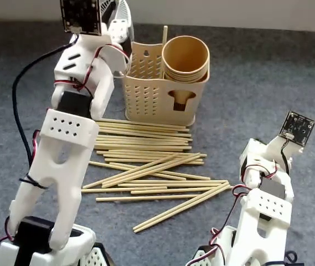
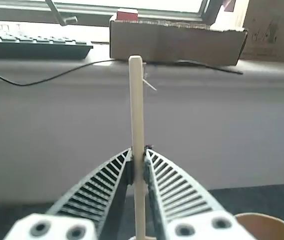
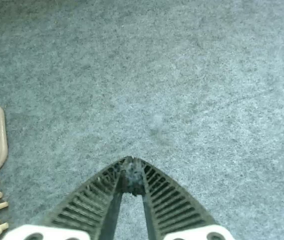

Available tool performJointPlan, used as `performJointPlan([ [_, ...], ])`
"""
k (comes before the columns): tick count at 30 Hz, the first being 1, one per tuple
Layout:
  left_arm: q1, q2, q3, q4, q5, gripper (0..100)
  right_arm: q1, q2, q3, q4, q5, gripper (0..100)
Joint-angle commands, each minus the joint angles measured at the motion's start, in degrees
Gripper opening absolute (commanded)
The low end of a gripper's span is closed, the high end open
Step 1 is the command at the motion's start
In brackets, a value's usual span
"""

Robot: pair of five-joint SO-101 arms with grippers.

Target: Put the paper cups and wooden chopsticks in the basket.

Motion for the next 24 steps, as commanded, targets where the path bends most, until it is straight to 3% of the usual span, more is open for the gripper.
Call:
performJointPlan([
  [1,-0.48,-0.22,2.51,-1.23,0.62,1,-0.4,-0.92,-1.01,-1.63,0.0,1.3],
  [6,-0.48,-0.22,3.56,2.37,0.62,6,-0.57,-0.66,-0.66,-5.67,2.02,1.3],
  [18,0.13,-0.4,-9.63,27.6,0.35,10,-0.66,-0.92,-0.48,-6.02,2.37,1.3],
  [24,3.91,-0.4,-16.4,40.88,0.18,10,-0.66,-0.92,-0.48,-6.02,2.46,1.3],
])
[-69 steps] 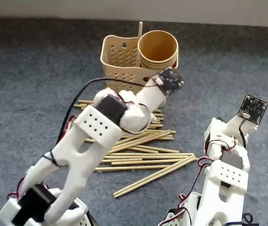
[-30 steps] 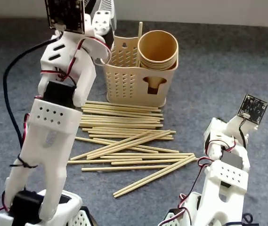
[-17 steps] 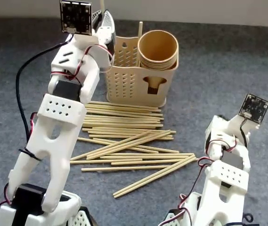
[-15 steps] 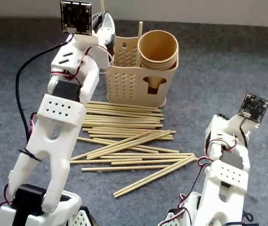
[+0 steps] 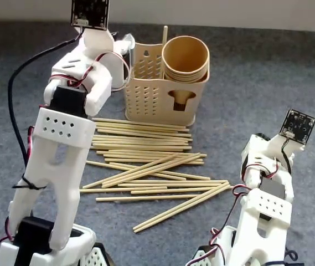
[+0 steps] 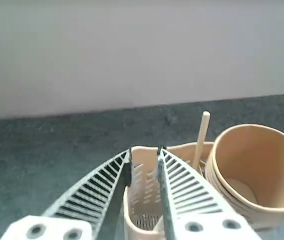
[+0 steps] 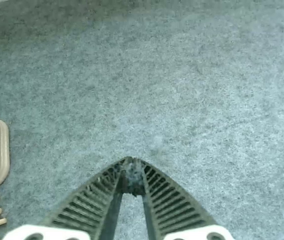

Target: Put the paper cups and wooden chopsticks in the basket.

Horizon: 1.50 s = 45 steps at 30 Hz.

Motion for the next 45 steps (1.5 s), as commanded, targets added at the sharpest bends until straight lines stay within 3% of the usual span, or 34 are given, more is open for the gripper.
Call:
performJointPlan([
  [1,4.18,-0.57,-8.04,10.2,0.09,10,-0.66,-0.92,-0.48,-1.45,0.88,1.3],
  [9,14.2,-0.57,-14.81,27.87,-10.46,10,-0.66,-0.92,-0.48,-1.45,0.97,1.3],
  [15,20.0,-0.48,-12.09,34.55,-14.51,10,-0.66,-0.84,-0.48,-1.45,0.97,1.3],
  [23,21.14,-0.4,-1.36,34.55,-18.64,10,-0.75,-0.66,-0.48,-1.54,1.05,1.3],
  [28,23.08,0.13,6.11,34.11,-25.41,10,-0.75,-0.66,-0.48,-1.54,1.05,1.3],
  [39,23.16,0.22,25.45,16.35,-26.29,10,-0.75,-0.66,-0.48,-1.54,1.05,1.3],
  [45,23.69,1.98,27.65,14.86,-26.55,10,-0.75,-0.66,-0.48,-1.54,1.05,1.3],
])
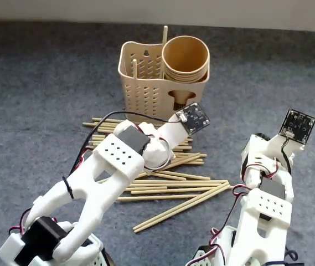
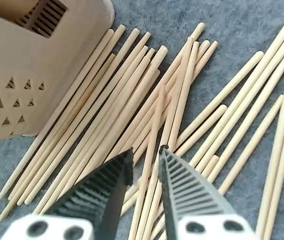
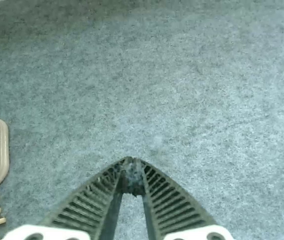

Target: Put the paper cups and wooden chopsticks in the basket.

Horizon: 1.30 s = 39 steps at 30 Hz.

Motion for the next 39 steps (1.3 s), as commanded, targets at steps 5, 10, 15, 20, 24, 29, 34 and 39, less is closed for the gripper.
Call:
performJointPlan([
  [5,1.27,10.33,-5.05,-1.32,-0.44,10,-0.75,-0.66,-0.48,-1.54,0.7,1.3],
  [10,1.19,16.4,-9.01,-1.32,-0.53,10,-0.75,-0.66,-0.48,-1.54,0.7,1.3],
  [15,1.01,20.97,-11.82,-1.32,-0.62,10,-0.75,-0.66,-0.48,-1.54,0.7,1.3],
  [20,0.66,26.59,-15.34,-1.32,-0.62,10,-0.75,-0.66,-0.48,-1.54,0.7,1.3],
  [24,0.84,30.02,-17.01,-1.32,-0.62,9,-0.66,-0.75,-0.48,-1.54,0.7,1.3],
  [29,1.27,30.64,-17.36,0.18,-0.62,3,-0.57,-0.75,-0.48,-1.54,0.7,1.3],
  [34,1.36,30.64,-17.71,2.29,-0.62,2,-0.57,-0.75,-0.48,-1.54,0.7,1.3],
  [39,1.36,30.64,-22.37,9.05,-0.35,1,-0.57,-0.84,-0.48,-1.54,0.7,1.3],
])
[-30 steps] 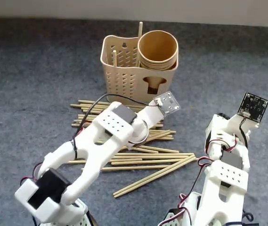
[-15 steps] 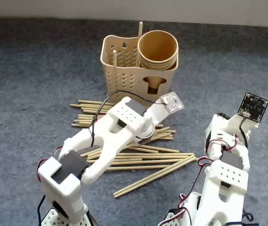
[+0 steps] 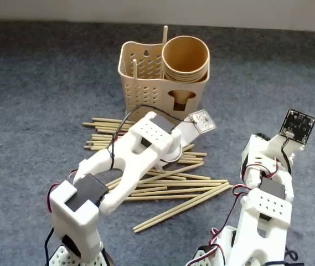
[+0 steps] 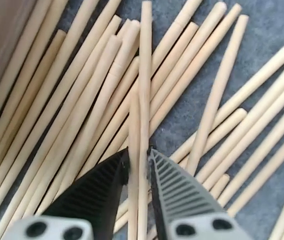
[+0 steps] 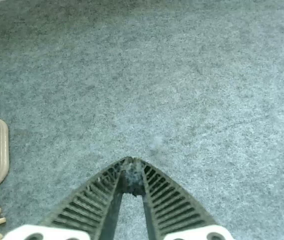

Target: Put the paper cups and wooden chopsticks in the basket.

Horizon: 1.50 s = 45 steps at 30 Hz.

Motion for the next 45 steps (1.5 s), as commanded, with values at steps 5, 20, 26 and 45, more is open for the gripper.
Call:
performJointPlan([
  [5,1.19,-0.75,-7.16,8.7,-0.18,1,-0.57,-0.75,-0.48,-1.54,0.7,1.3],
  [20,6.2,-17.8,-0.04,11.08,-0.09,1,-0.48,-0.75,-0.48,-1.54,0.79,1.3],
  [26,6.11,-29.58,5.67,10.99,-0.09,1,-0.57,-0.75,-0.48,-1.54,0.79,1.3],
  [45,-0.75,-60.44,6.81,-2.11,0.0,1,-0.75,-0.57,-0.48,-1.54,0.79,1.3],
])
